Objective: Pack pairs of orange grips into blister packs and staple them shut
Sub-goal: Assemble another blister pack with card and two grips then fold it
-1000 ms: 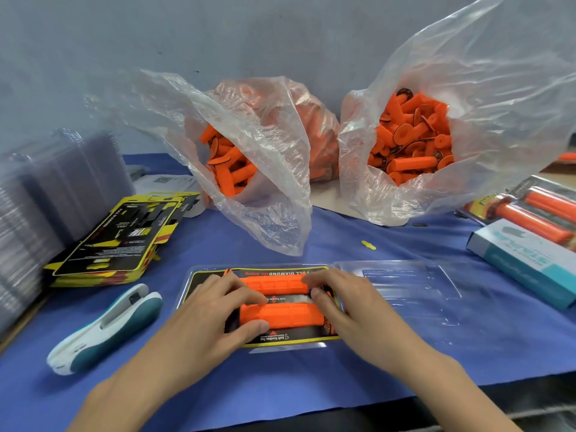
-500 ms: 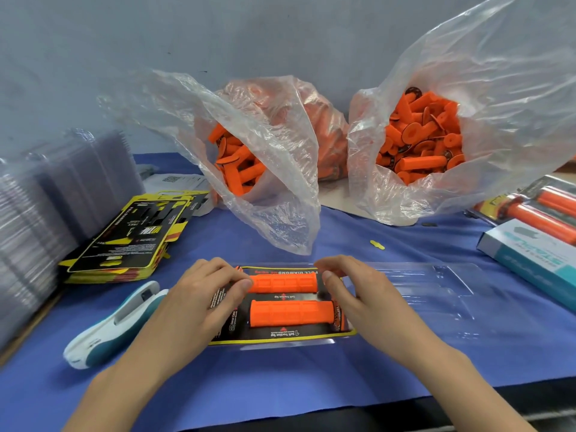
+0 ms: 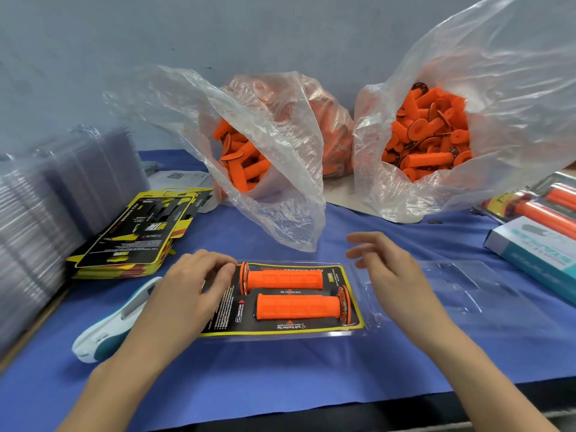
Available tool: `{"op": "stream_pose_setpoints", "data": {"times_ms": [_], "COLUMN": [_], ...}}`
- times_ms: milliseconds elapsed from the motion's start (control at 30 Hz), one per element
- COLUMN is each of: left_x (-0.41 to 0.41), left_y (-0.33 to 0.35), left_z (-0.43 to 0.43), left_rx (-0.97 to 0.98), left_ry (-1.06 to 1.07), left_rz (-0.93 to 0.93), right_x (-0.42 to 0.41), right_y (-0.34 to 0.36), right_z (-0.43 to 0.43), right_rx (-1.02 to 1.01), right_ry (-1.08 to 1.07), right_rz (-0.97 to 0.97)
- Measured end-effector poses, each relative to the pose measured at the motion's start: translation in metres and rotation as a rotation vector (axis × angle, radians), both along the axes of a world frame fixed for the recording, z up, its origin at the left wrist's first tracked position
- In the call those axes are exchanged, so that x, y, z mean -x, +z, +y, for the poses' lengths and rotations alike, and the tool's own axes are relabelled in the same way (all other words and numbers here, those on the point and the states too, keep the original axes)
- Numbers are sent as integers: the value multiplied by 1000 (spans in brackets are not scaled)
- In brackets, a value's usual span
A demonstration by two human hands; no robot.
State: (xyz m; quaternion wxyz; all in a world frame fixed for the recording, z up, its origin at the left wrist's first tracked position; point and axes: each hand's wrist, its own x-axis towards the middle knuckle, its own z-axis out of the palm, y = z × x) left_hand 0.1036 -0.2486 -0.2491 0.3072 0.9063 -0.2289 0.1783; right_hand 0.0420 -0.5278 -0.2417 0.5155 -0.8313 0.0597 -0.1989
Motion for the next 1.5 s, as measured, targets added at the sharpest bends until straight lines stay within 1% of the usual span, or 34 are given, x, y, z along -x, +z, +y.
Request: {"op": "stream_pose_setpoints", "data": {"times_ms": [100, 233, 333, 500, 567, 633, 667, 800, 900, 933, 1067, 1133, 1233, 1500], "left_x": [8, 24, 29, 26, 27, 28, 28, 25, 23, 23, 24, 24, 23, 23], "left_y": [4, 4, -3, -9, -10, -12, -13, -18, -19, -19, -19, -20, -21, -22], "left_z": [-6, -30, -46, -53, -55, -56, -55, -47, -44, -44, -45, -45, -45, -44], "left_rx": [-49, -317, -469, -528, -553, -544, -513, -306, -235, -228, -229, -234, -231, -252], "left_ry": [-94, -243, -268, -262, -248, -244, -250, -303, -322, -320, -315, -318, -315, -321], "left_rz": [46, -64, -101, -162, -184, -156, -130, 5, 50, 59, 78, 74, 73, 52], "right_x": [8, 13, 20, 27, 31, 35, 37, 36, 37, 38, 41, 41, 40, 41], "right_y": [-3, -8, -8, -8, -10, -11, -11, -8, -10, -12, -19, -20, -18, -14], "right_z": [0, 3, 3, 0, -1, 1, 1, 0, 1, 1, 5, 8, 10, 11], "right_rx": [103, 225, 254, 269, 317, 340, 317, 112, 55, 66, 260, 288, 257, 161], "right_ry": [50, 122, 136, 139, 161, 201, 219, 295, 307, 289, 258, 244, 215, 214], "right_rz": [62, 164, 213, 233, 248, 257, 256, 186, 153, 146, 160, 133, 109, 155]}}
